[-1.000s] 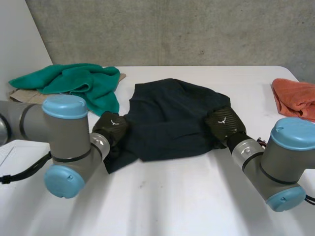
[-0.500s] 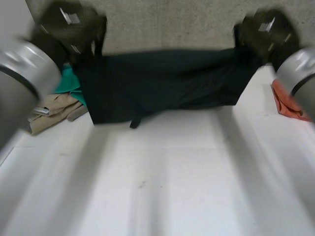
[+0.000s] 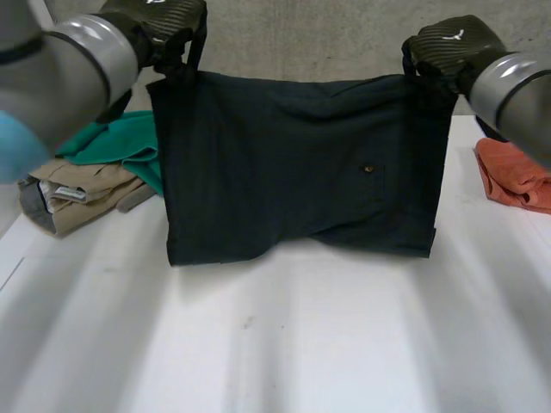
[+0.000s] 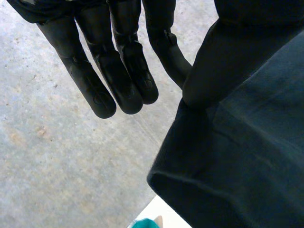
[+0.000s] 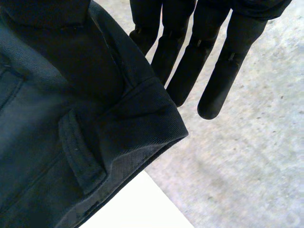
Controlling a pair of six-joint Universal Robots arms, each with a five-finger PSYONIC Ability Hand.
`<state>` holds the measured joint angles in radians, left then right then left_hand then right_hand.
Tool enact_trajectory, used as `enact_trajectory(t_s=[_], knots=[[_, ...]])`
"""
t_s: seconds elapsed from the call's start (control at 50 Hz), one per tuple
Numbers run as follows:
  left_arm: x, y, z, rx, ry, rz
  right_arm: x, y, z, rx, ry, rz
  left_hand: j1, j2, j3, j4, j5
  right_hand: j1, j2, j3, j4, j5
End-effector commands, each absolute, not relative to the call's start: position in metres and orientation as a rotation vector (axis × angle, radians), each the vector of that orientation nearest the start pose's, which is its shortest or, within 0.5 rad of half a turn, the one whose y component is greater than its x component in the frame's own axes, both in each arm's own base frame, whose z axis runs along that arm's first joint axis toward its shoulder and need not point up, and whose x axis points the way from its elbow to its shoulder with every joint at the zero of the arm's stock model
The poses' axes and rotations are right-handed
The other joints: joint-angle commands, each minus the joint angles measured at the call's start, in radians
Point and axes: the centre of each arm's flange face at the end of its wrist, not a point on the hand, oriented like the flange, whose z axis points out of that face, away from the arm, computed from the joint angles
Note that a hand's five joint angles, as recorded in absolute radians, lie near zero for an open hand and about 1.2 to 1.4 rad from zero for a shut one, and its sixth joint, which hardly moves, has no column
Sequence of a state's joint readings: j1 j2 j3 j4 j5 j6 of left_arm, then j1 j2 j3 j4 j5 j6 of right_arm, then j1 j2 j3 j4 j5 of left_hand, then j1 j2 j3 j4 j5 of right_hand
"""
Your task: Fold the laundry.
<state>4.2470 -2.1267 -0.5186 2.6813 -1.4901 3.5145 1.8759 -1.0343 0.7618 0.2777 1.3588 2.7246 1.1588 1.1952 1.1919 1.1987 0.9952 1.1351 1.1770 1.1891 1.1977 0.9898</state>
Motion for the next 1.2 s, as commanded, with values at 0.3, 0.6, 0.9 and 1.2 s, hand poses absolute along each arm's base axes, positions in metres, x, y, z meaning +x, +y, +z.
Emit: enact_trajectory(t_s=[0.3,0.6,0.9,1.2], knots=[[-0.297,-0.320,0.489,0.519,1.360,-3.090,0.288,-0.392,0.427,-0.355,1.105,-2.805,0.238,0.201,0.204,0.198,0.227,0.261,0.219,0.207,0.199,0.232],[-0.332,-0.307,0.267,0.901,2.374,-2.437,0.300,-0.364,0.317,-0.756,1.682,-2.454,-0.713,-0.749,-0.746,-0.753,-0.724,0.261,0.219,0.207,0.199,0.232],[-0.334,-0.262,0.188,0.457,2.886,-2.062,0.322,-0.310,0.317,-0.945,1.722,-2.492,-0.939,-0.976,-0.972,-0.979,-0.950,0.261,0.219,0.207,0.199,0.232],[-0.359,-0.258,0.169,0.244,3.008,-2.029,0.340,-0.253,0.364,-0.828,1.642,-2.493,-0.984,-1.021,-1.017,-1.024,-0.995,0.261,0.219,0.207,0.199,0.232]])
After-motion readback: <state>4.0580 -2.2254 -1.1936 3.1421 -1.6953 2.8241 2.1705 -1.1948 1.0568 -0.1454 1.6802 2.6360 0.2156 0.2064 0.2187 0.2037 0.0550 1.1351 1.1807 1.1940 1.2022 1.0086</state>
